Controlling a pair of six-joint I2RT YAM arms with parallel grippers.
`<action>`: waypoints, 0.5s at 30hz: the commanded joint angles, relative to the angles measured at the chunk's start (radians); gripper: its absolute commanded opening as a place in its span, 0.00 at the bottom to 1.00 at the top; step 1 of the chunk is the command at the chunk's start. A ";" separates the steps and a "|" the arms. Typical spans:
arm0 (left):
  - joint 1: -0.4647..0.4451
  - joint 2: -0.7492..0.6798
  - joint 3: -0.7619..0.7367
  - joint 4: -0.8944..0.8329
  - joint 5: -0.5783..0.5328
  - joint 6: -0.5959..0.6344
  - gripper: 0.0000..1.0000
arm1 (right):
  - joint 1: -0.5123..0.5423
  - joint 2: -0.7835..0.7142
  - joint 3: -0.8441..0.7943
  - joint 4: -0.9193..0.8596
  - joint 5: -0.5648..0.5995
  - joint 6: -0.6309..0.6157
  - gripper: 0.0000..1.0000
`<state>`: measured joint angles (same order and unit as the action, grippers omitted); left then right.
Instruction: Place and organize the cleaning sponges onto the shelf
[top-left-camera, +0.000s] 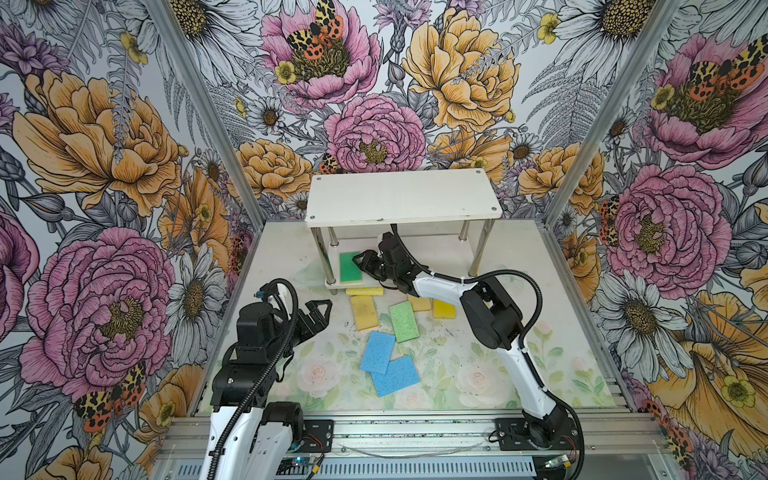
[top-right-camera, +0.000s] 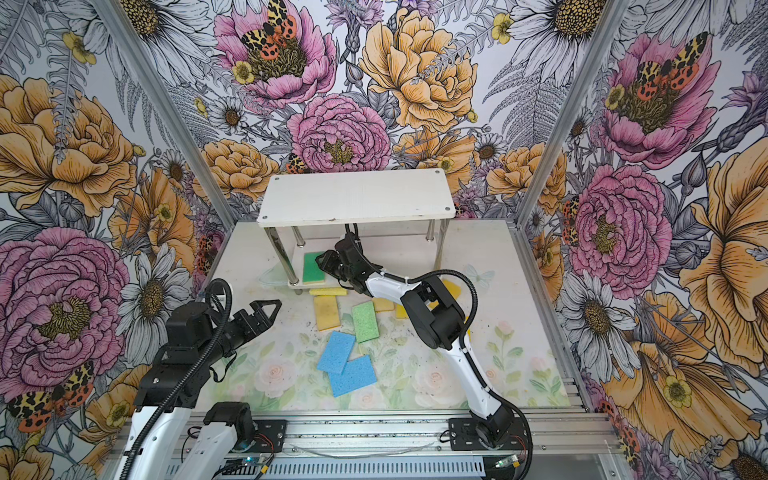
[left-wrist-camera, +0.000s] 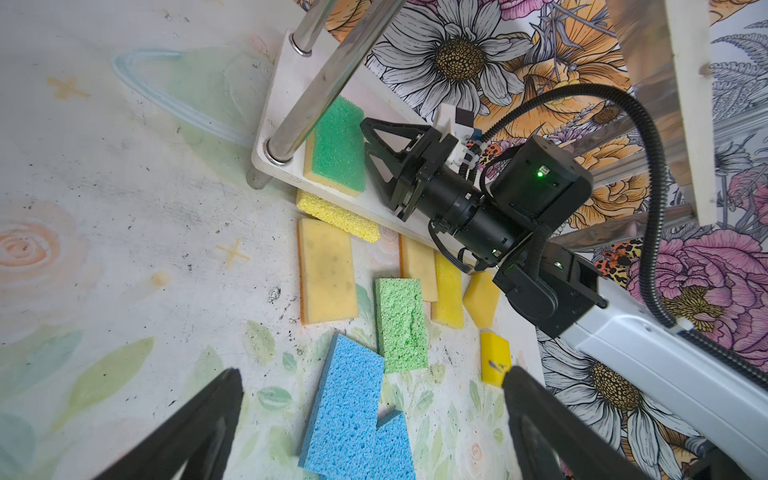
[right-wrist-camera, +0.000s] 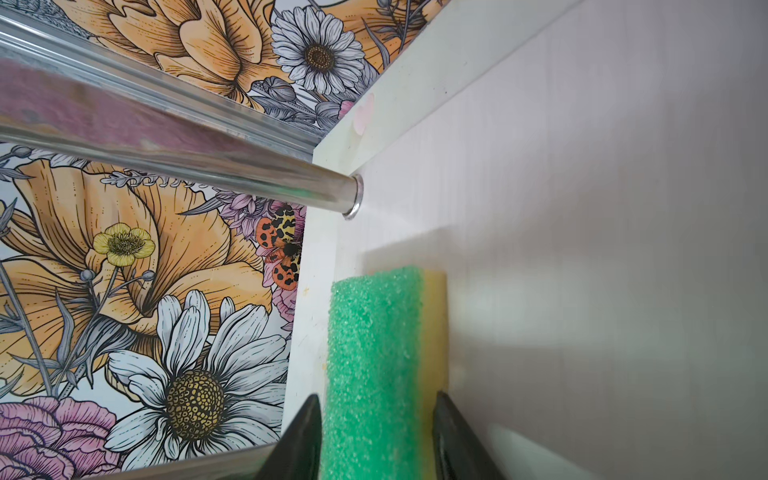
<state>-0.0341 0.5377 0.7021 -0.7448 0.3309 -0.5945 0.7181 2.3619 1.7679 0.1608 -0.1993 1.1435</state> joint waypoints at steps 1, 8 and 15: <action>0.011 -0.002 0.008 -0.004 0.023 0.019 0.99 | 0.014 -0.032 -0.069 0.036 0.084 0.024 0.45; 0.014 0.004 0.009 -0.005 0.060 0.016 0.99 | 0.030 -0.152 -0.292 0.158 0.237 0.003 0.48; 0.013 0.034 0.011 -0.005 0.118 0.007 0.99 | 0.030 -0.248 -0.456 0.296 0.241 -0.048 0.53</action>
<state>-0.0284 0.5610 0.7021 -0.7452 0.3962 -0.5949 0.7475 2.1624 1.3678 0.3973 0.0097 1.1282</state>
